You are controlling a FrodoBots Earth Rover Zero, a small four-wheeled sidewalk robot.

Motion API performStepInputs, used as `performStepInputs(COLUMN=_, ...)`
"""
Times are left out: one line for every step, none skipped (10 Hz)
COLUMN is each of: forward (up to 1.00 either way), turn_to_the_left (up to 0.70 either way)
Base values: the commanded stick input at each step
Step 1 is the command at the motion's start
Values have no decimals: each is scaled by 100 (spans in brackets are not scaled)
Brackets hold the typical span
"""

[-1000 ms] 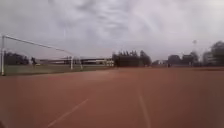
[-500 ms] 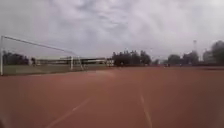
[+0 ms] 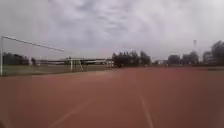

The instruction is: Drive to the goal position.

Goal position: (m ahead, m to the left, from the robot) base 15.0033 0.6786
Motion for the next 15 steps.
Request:
performStepInputs(forward=0, turn_to_the_left=0)
performStepInputs(forward=0, turn_to_the_left=0)
performStepInputs(forward=0, turn_to_the_left=0)
performStepInputs(forward=0, turn_to_the_left=0)
performStepInputs(forward=0, turn_to_the_left=0)
performStepInputs(forward=50, turn_to_the_left=0)
performStepInputs(forward=50, turn_to_the_left=0)
performStepInputs(forward=50, turn_to_the_left=0)
performStepInputs(forward=50, turn_to_the_left=0)
performStepInputs(forward=50, turn_to_the_left=0)
performStepInputs(forward=50, turn_to_the_left=0)
performStepInputs(forward=50, turn_to_the_left=0)
performStepInputs(forward=50, turn_to_the_left=0)
performStepInputs(forward=50, turn_to_the_left=0)
performStepInputs(forward=50, turn_to_the_left=0)
